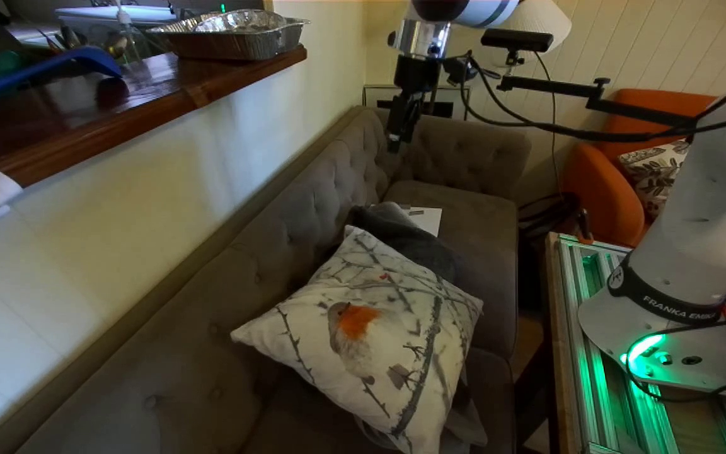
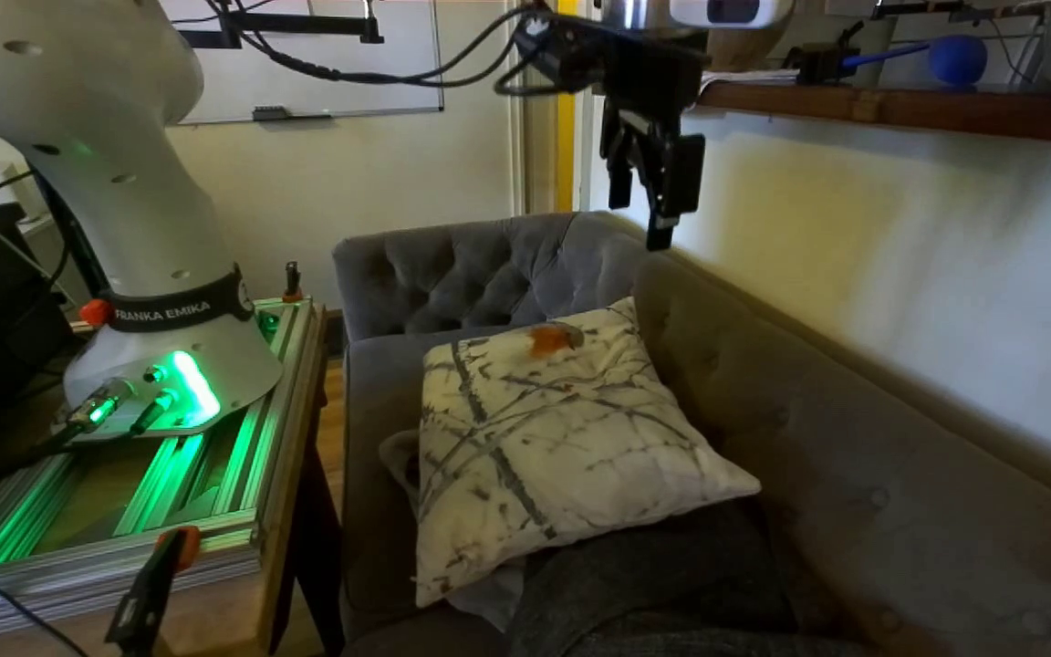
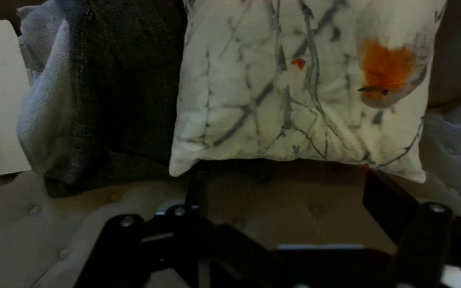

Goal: Place the grey towel over the pillow on the left.

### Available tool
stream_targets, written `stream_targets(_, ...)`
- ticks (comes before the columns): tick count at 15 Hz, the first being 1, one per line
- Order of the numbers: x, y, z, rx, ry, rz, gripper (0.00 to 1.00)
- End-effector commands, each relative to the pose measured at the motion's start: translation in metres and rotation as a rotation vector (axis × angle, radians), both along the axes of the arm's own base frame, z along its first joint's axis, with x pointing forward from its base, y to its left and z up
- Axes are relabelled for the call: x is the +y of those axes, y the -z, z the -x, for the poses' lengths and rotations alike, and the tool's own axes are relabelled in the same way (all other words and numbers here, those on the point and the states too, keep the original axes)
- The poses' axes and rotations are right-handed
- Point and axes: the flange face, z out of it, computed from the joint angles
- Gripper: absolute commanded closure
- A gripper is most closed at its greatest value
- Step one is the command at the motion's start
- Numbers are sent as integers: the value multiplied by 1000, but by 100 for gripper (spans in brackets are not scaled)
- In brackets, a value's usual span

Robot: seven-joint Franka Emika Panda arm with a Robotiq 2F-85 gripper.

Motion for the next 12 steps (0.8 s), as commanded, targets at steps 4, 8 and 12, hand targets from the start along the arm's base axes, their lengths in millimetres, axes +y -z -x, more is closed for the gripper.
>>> stream_targets(4,-54,111,-7,16,-60,4,0)
stream_targets(8,-60,131,2,43,-56,7,0)
stream_targets(12,-74,162,-4,78,-56,3,0)
